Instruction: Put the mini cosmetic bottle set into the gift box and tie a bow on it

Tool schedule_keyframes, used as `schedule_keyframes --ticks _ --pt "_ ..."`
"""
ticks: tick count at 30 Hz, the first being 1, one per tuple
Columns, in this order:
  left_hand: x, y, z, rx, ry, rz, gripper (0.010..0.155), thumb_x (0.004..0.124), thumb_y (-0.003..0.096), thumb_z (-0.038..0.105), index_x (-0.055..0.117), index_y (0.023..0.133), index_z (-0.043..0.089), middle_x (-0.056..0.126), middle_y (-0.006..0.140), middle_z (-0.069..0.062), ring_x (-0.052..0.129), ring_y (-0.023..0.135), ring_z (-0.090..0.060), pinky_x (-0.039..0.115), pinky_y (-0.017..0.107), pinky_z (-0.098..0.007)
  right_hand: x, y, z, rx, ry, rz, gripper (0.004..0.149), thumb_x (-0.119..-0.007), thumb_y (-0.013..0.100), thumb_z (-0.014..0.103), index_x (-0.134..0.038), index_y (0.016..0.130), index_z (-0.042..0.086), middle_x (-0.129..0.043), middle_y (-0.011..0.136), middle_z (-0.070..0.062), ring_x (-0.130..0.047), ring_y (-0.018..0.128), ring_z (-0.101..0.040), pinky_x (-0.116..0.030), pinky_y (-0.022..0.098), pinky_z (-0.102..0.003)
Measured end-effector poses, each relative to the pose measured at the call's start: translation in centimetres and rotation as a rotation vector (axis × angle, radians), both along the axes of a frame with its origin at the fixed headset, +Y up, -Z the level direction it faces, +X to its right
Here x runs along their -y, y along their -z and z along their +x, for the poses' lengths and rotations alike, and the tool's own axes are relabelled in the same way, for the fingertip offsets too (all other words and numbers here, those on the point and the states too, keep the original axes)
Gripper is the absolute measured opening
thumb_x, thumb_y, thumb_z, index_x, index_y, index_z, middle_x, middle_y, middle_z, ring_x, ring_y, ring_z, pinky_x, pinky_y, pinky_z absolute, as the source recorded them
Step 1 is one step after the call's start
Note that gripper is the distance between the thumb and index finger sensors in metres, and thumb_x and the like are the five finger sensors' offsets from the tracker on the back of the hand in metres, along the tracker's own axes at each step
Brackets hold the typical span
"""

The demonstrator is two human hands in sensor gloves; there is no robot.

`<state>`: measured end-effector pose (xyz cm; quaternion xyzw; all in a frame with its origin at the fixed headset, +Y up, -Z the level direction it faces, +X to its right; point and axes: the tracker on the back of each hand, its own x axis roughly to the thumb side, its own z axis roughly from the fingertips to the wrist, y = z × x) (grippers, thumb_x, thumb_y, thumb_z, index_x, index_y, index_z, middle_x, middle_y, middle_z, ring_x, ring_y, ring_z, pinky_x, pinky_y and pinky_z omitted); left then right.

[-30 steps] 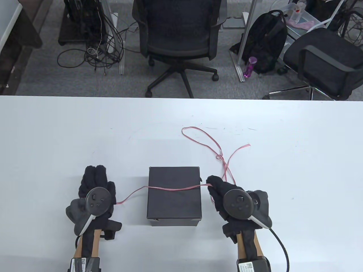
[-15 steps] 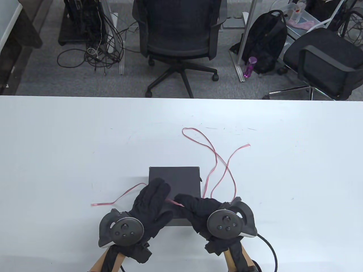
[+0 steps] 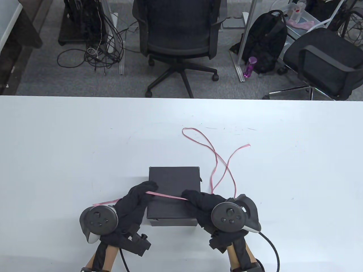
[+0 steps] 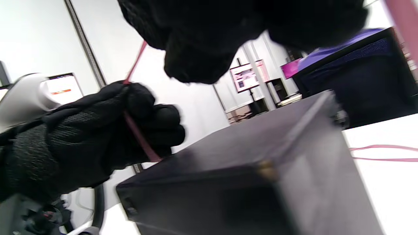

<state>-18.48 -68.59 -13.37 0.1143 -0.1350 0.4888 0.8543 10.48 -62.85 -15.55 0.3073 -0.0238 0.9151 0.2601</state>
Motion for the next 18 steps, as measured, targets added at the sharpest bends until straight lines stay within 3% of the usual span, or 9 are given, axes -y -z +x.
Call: schedule_keyframes --ticks 3,6,11,18 --pt "0.6 0.6 -2.0 -0.07 -0.075 -0.062 0.042 0.052 0.0604 0.04 0.071 0.091 0.019 0.088 0.087 -0.007 0.101 0.068 -0.03 0.086 0.056 -0.05 -0.2 0.6 1.9 0.115 -0.05 0.016 0.041 -0.069 0.06 0.025 -0.078 0.094 0.004 -0.095 0.054 -0.01 -0.089 0.022 -0.009 -0.087 0.023 -0.033" --pt "1.3 1.1 -3.4 -0.122 -0.075 -0.1 0.041 0.052 0.0604 0.041 0.07 0.091 0.02 0.088 0.081 -0.005 0.098 0.047 -0.02 0.086 0.041 -0.039 -0.4 1.1 3.8 0.181 -0.014 0.002 0.041 -0.069 0.06 0.025 -0.078 0.094 0.004 -0.095 0.054 -0.01 -0.09 0.023 -0.009 -0.087 0.023 -0.033" --pt "2.1 1.3 -4.6 -0.291 0.142 -0.108 0.042 0.051 0.0602 0.043 0.071 0.091 0.023 0.088 0.066 0.004 0.089 0.026 -0.007 0.083 0.023 -0.027 -0.4 1.6 6.1 0.257 0.036 -0.029 0.041 -0.07 0.06 0.025 -0.078 0.094 0.003 -0.095 0.055 -0.011 -0.09 0.023 -0.01 -0.087 0.024 -0.034" --pt "3.1 1.7 -5.5 -0.483 0.471 -0.169 0.043 0.052 0.0602 0.043 0.072 0.092 0.023 0.089 0.058 0.009 0.088 0.02 -0.005 0.082 0.018 -0.025 0.6 2.3 6.3 0.324 -0.091 -0.078 0.04 -0.073 0.059 0.025 -0.079 0.093 0.004 -0.095 0.059 -0.013 -0.092 0.027 -0.012 -0.087 0.026 -0.035"
